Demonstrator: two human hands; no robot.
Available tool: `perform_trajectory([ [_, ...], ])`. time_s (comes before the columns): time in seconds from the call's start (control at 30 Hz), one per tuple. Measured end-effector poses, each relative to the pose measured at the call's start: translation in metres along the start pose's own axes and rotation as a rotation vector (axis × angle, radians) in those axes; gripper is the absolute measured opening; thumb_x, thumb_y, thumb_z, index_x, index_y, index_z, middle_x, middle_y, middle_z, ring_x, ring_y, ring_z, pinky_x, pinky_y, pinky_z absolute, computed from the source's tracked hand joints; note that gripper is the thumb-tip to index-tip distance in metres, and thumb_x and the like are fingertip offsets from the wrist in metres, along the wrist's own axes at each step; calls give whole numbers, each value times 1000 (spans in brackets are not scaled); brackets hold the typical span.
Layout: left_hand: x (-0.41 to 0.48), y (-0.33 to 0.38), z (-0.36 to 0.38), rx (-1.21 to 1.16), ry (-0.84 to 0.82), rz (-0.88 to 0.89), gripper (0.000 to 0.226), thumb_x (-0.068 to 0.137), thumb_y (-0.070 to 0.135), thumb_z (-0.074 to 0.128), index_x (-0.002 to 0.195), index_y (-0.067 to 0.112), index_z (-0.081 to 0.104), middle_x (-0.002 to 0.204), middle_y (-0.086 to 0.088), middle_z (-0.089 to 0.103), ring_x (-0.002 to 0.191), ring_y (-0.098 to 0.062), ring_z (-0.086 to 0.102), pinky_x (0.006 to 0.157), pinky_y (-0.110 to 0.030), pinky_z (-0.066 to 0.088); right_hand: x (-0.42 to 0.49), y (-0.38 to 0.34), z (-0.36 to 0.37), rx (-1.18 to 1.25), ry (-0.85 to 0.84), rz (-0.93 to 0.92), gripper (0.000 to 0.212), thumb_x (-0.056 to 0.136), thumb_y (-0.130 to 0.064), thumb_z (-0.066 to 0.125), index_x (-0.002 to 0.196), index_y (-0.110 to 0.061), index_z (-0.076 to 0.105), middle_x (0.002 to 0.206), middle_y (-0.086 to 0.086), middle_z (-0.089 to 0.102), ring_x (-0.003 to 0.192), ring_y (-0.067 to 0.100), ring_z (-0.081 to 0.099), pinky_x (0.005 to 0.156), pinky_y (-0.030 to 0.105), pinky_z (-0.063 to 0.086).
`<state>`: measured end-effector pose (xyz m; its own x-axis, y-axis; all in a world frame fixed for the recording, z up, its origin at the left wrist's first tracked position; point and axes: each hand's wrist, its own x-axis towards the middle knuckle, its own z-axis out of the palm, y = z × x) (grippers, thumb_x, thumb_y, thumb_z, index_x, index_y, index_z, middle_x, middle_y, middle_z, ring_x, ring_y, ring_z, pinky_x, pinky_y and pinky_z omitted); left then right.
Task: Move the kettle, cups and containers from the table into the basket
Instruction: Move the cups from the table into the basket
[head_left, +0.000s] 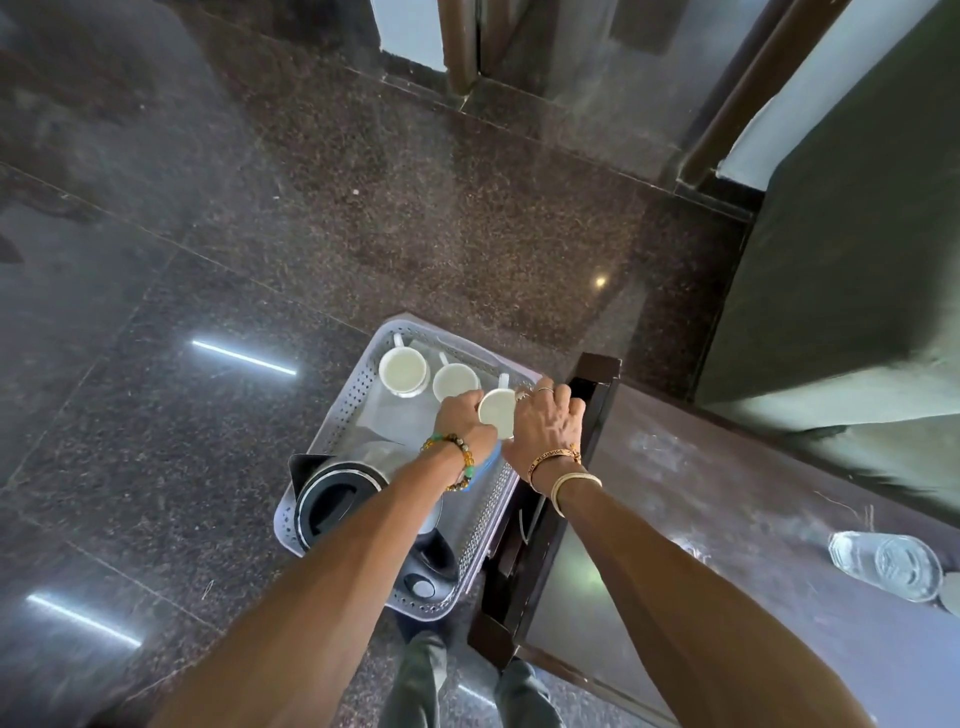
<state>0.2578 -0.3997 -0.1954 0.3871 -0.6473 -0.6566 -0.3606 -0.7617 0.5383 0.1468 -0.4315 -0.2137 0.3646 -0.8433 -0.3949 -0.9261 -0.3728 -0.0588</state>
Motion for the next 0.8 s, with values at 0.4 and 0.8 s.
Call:
perform_trajectory([
  [0.4,-52,26,-47,-35,121,67,44,80,1,59,123,12,63,125,-8,64,115,-23,60,94,-28,49,-41,11,-47,47,8,-39,50,74,-16,60,123,-14,56,127,9,47,113,32,43,93,42,33],
  [0.8,-184,105,-106,-3,144,376,26,82,9,65,107,16,71,105,-2,73,100,-16,66,91,-25,51,-146,45,-194,129,232,-47,68,84,-43,65,143,-21,41,137,7,44,124,31,43,103,45,35],
])
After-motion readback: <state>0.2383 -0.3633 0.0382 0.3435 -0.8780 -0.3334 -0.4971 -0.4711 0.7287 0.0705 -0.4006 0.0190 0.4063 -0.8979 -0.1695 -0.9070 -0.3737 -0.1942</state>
